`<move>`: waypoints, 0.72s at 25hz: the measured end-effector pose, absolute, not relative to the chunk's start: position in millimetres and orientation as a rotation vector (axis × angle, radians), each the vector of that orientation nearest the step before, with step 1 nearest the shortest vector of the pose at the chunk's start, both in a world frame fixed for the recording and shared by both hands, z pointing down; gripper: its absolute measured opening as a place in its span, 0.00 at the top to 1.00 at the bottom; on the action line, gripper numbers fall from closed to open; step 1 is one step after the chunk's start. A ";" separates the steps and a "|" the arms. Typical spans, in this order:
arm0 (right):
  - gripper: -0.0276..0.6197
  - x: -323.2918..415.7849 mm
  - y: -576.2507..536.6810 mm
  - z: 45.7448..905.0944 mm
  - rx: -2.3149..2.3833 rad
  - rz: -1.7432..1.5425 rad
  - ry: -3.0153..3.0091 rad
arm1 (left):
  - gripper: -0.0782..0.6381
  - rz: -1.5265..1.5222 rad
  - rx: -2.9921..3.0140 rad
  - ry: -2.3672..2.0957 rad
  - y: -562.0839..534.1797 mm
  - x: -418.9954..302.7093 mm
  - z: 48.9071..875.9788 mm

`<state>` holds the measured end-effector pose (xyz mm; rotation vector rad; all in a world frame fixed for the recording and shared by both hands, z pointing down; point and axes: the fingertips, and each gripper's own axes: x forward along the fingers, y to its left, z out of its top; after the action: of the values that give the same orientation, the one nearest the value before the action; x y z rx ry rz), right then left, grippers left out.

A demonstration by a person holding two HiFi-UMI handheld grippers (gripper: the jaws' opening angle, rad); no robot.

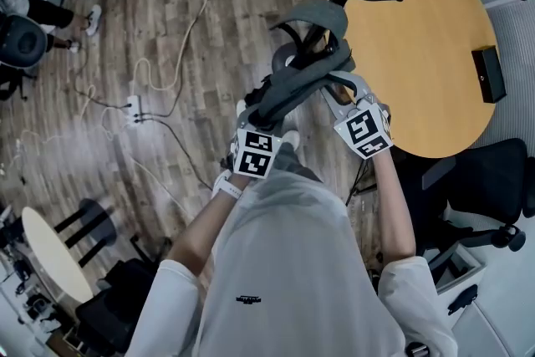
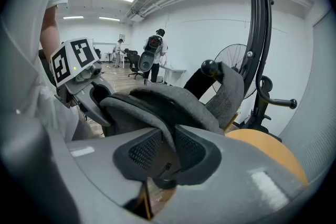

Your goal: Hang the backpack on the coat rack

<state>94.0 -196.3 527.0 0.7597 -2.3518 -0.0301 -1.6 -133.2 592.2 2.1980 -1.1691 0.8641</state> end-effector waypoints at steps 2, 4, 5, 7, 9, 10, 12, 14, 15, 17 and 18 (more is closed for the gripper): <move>0.85 91.0 -193.9 542.3 0.748 -0.007 -2.327 | 0.64 0.894 2.175 -1.153 -130.7 -5.5 606.6; 0.84 89.2 -190.4 558.0 0.739 0.020 -2.301 | 0.64 0.917 2.150 -1.132 -125.9 -8.4 622.0; 0.84 88.8 -188.4 565.6 0.738 0.037 -2.288 | 0.64 0.924 2.139 -1.122 -123.3 -9.5 629.0; 0.84 88.3 -184.9 581.0 0.741 0.079 -2.272 | 0.64 0.935 2.116 -1.105 -119.1 -11.0 642.4; 0.84 88.5 -181.6 595.5 0.748 0.117 -2.263 | 0.64 0.945 2.097 -1.091 -115.7 -12.1 654.9; 0.84 88.3 -179.6 601.4 0.751 0.129 -2.261 | 0.64 0.945 2.091 -1.085 -113.8 -12.5 660.4; 0.84 87.0 -176.2 608.7 0.754 0.137 -2.255 | 0.65 0.940 2.083 -1.067 -109.2 -12.9 670.4; 0.84 83.8 -173.7 613.8 0.741 0.128 -2.239 | 0.64 0.950 2.072 -1.051 -104.2 -13.2 680.8; 0.84 82.0 -172.8 616.4 0.733 0.125 -2.233 | 0.64 0.960 2.066 -1.046 -102.4 -13.6 685.8; 0.84 79.9 -171.6 622.0 0.723 0.130 -2.227 | 0.63 0.981 2.056 -1.040 -100.5 -14.4 694.8; 0.84 79.4 -171.3 625.0 0.721 0.137 -2.226 | 0.63 0.994 2.055 -1.037 -100.5 -14.8 698.6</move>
<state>79.4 -171.3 625.0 0.7213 -2.2257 0.1373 -14.8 -100.5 698.6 2.0547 -1.0373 0.9939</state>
